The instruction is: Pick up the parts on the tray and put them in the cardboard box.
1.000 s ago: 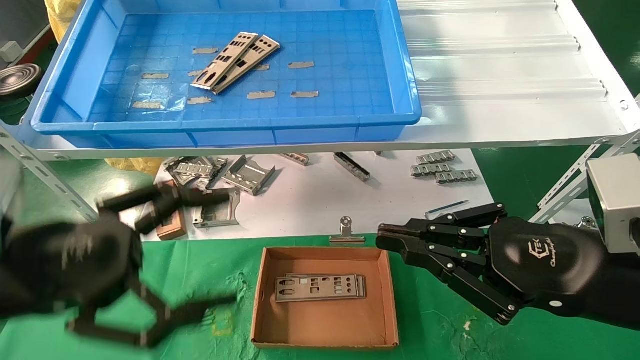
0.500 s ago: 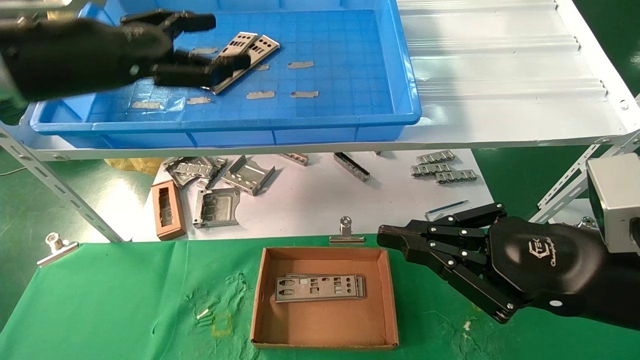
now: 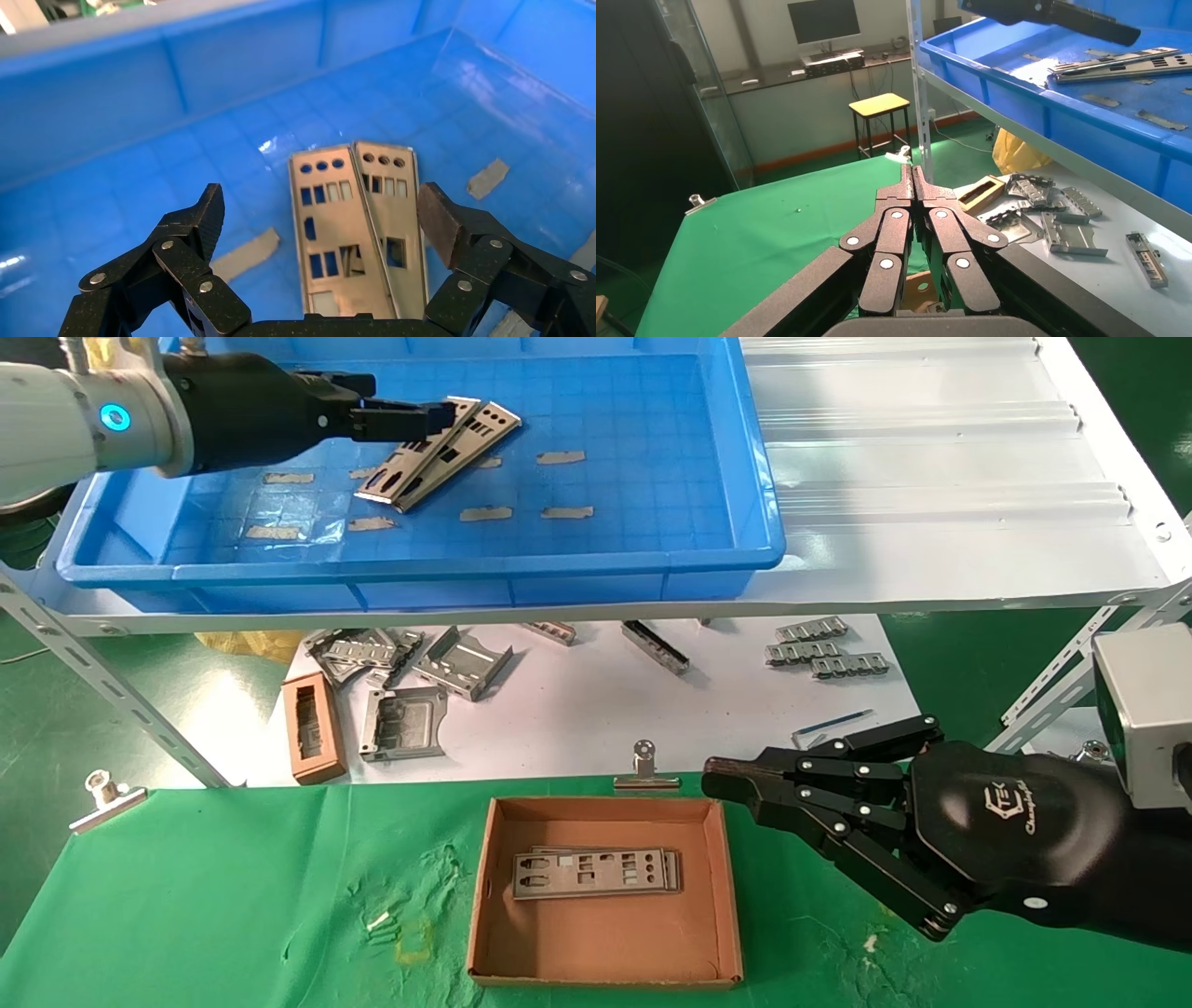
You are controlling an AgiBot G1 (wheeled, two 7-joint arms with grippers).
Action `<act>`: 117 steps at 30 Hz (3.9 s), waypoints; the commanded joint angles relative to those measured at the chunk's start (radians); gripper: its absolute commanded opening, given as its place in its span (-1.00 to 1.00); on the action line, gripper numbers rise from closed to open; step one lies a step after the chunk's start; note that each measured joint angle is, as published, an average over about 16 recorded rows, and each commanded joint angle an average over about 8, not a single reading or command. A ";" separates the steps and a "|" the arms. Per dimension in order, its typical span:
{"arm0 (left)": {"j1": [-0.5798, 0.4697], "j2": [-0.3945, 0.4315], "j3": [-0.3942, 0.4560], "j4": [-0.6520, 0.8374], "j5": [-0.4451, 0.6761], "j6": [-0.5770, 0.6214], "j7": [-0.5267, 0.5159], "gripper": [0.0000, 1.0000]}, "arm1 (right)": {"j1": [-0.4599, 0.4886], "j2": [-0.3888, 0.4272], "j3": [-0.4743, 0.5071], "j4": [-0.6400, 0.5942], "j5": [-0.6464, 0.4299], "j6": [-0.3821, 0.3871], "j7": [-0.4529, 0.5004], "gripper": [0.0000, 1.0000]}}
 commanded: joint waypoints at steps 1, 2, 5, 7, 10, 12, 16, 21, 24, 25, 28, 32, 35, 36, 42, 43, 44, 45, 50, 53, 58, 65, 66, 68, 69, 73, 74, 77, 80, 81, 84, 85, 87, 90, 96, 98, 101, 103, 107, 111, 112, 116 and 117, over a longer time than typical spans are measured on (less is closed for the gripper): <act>-0.013 0.018 0.006 0.037 0.008 -0.008 0.001 1.00 | 0.000 0.000 0.000 0.000 0.000 0.000 0.000 0.12; -0.015 0.023 0.006 0.048 0.010 -0.010 0.002 1.00 | 0.000 0.000 0.000 0.000 0.000 0.000 0.000 0.37; -0.017 0.034 0.007 0.075 0.011 -0.020 0.003 1.00 | 0.000 0.000 0.000 0.000 0.000 0.000 0.000 1.00; -0.018 0.039 0.007 0.088 0.010 -0.027 0.004 1.00 | 0.000 0.000 0.000 0.000 0.000 0.000 0.000 1.00; -0.019 0.044 0.005 0.099 0.008 -0.031 0.009 1.00 | 0.000 0.000 0.000 0.000 0.000 0.000 0.000 1.00; -0.019 0.046 0.004 0.104 0.006 -0.030 0.014 0.87 | 0.000 0.000 0.000 0.000 0.000 0.000 0.000 1.00; -0.019 0.047 0.002 0.110 0.003 -0.025 0.024 -0.13 | 0.000 0.000 0.000 0.000 0.000 0.000 0.000 1.00; -0.020 0.050 0.000 0.117 0.001 -0.024 0.031 -1.00 | 0.000 0.000 0.000 0.000 0.000 0.000 0.000 1.00; -0.018 0.051 -0.001 0.121 0.000 -0.024 0.033 -1.00 | 0.000 0.000 0.000 0.000 0.000 0.000 0.000 1.00; -0.017 0.051 -0.001 0.123 0.000 -0.023 0.034 -1.00 | 0.000 0.000 0.000 0.000 0.000 0.000 0.000 1.00; -0.014 0.052 -0.001 0.126 -0.001 -0.022 0.035 -1.00 | 0.000 0.000 0.000 0.000 0.000 0.000 0.000 1.00; -0.010 0.053 -0.002 0.128 -0.003 -0.022 0.039 -1.00 | 0.000 0.000 0.000 0.000 0.000 0.000 0.000 1.00; -0.008 0.053 -0.004 0.129 -0.005 -0.024 0.040 -1.00 | 0.000 0.000 0.000 0.000 0.000 0.000 0.000 1.00; -0.007 0.053 -0.004 0.129 -0.005 -0.024 0.040 -1.00 | 0.000 0.000 0.000 0.000 0.000 0.000 0.000 1.00; -0.006 0.054 -0.006 0.131 -0.007 -0.025 0.040 -1.00 | 0.000 0.000 0.000 0.000 0.000 0.000 0.000 1.00; -0.006 0.054 -0.006 0.131 -0.007 -0.025 0.040 -1.00 | 0.000 0.000 0.000 0.000 0.000 0.000 0.000 1.00; -0.006 0.054 -0.005 0.131 -0.007 -0.025 0.040 -1.00 | 0.000 0.000 0.000 0.000 0.000 0.000 0.000 1.00; -0.006 0.054 -0.005 0.131 -0.006 -0.024 0.041 -1.00 | 0.000 0.000 0.000 0.000 0.000 0.000 0.000 1.00; -0.007 0.051 -0.005 0.130 -0.006 -0.015 0.041 -1.00 | 0.000 0.000 0.000 0.000 0.000 0.000 0.000 1.00; -0.010 0.048 -0.006 0.129 -0.008 -0.005 0.042 -1.00 | 0.000 0.000 0.000 0.000 0.000 0.000 0.000 1.00; -0.021 0.038 -0.013 0.122 -0.017 0.010 0.045 -1.00 | 0.000 0.000 0.000 0.000 0.000 0.000 0.000 1.00; -0.053 0.013 -0.032 0.101 -0.045 0.044 0.063 -1.00 | 0.000 0.000 0.000 0.000 0.000 0.000 0.000 1.00; -0.059 0.009 -0.035 0.097 -0.050 0.054 0.067 -1.00 | 0.000 0.000 0.000 0.000 0.000 0.000 0.000 1.00; -0.069 -0.001 -0.041 0.088 -0.059 0.082 0.077 -1.00 | 0.000 0.000 0.000 0.000 0.000 0.000 0.000 1.00; -0.073 -0.007 -0.044 0.083 -0.062 0.102 0.083 -1.00 | 0.000 0.000 0.000 0.000 0.000 0.000 0.000 1.00; -0.086 -0.031 -0.049 0.062 -0.072 0.211 0.109 -1.00 | 0.000 0.000 0.000 0.000 0.000 0.000 0.000 1.00; -0.087 -0.038 -0.049 0.056 -0.075 0.249 0.117 -1.00 | 0.000 0.000 0.000 0.000 0.000 0.000 0.000 1.00; -0.089 -0.061 -0.051 0.034 -0.083 0.391 0.145 -1.00 | 0.000 0.000 0.000 0.000 0.000 0.000 0.000 1.00; -0.084 -0.082 -0.050 0.007 -0.091 0.541 0.184 -1.00 | 0.000 0.000 0.000 0.000 0.000 0.000 0.000 1.00; -0.080 -0.088 -0.048 -0.004 -0.094 0.580 0.198 -1.00 | 0.000 0.000 0.000 0.000 0.000 0.000 0.000 1.00; -0.057 -0.103 -0.035 -0.051 -0.105 0.658 0.232 -1.00 | 0.000 0.000 0.000 0.000 0.000 0.000 0.000 1.00; -0.044 -0.109 -0.027 -0.075 -0.112 0.669 0.240 -1.00 | 0.000 0.000 0.000 0.000 0.000 0.000 0.000 1.00; -0.010 -0.125 -0.005 -0.144 -0.136 0.677 0.250 -1.00 | 0.000 0.000 0.000 0.000 0.000 0.000 0.000 1.00; 0.063 -0.172 0.046 -0.305 -0.203 0.681 0.249 -1.00 | 0.000 0.000 0.000 0.000 0.000 0.000 0.000 1.00; 0.193 -0.319 0.202 -0.676 -0.387 0.673 0.214 -1.00 | 0.000 0.000 0.000 0.000 0.000 0.000 0.000 1.00; 0.214 -0.353 0.250 -0.739 -0.414 0.662 0.217 -1.00 | 0.000 0.000 0.000 0.000 0.000 0.000 0.000 1.00; 0.246 -0.365 0.302 -0.761 -0.416 0.639 0.241 -1.00 | 0.000 0.000 0.000 0.000 0.000 0.000 0.000 1.00; 0.274 -0.347 0.329 -0.747 -0.394 0.611 0.264 -1.00 | 0.000 0.000 0.000 0.000 0.000 0.000 0.000 1.00; 0.352 -0.276 0.368 -0.708 -0.338 0.514 0.299 -1.00 | 0.000 0.000 0.000 0.000 0.000 0.000 0.000 1.00; 0.422 -0.209 0.395 -0.688 -0.278 0.392 0.343 -1.00 | 0.000 0.000 0.000 0.000 0.000 0.000 0.000 1.00; 0.437 -0.195 0.399 -0.684 -0.266 0.366 0.355 -1.00 | 0.000 0.000 0.000 0.000 0.000 0.000 0.000 1.00; 0.480 -0.151 0.413 -0.665 -0.223 0.278 0.407 -1.00 | 0.000 0.000 0.000 0.000 0.000 0.000 0.000 1.00; 0.489 -0.141 0.415 -0.658 -0.217 0.261 0.418 -1.00 | 0.000 0.000 0.000 0.000 0.000 0.000 0.000 1.00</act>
